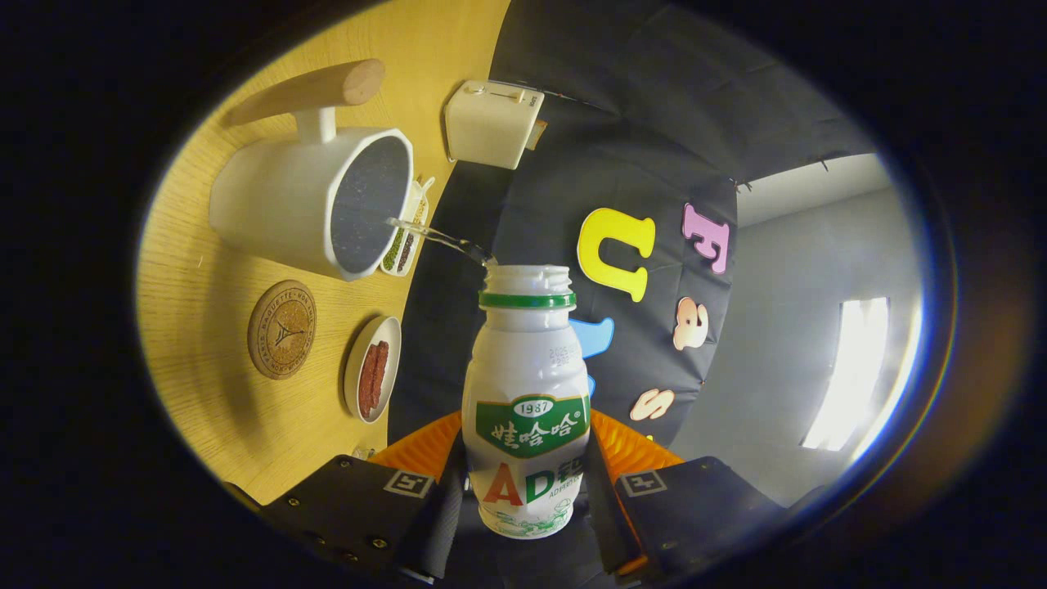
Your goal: Take the bottle from table, then pour the juice into the cup, finally place the bottle on the coaster
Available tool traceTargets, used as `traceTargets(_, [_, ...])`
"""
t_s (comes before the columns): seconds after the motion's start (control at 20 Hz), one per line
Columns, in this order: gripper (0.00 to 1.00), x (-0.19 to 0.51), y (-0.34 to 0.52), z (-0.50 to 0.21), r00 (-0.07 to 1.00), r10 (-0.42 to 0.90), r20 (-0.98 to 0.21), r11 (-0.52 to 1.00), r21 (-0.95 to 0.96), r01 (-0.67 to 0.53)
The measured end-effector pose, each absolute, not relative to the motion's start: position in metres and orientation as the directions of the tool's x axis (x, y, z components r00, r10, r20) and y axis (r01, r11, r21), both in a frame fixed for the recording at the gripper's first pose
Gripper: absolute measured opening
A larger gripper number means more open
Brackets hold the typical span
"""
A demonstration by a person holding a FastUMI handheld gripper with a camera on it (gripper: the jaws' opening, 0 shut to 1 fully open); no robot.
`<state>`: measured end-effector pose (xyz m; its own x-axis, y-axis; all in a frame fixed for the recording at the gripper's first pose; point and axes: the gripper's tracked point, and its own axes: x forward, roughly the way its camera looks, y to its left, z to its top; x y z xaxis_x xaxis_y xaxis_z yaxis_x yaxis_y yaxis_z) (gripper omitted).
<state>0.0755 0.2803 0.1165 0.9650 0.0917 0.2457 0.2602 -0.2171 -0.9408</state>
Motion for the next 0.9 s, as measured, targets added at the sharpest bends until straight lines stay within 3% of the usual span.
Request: traceTargets(0.9, [0.68, 0.0762, 0.2853, 0.1186, 0.962, 0.118, 0.246, -0.3, -0.915, 0.271])
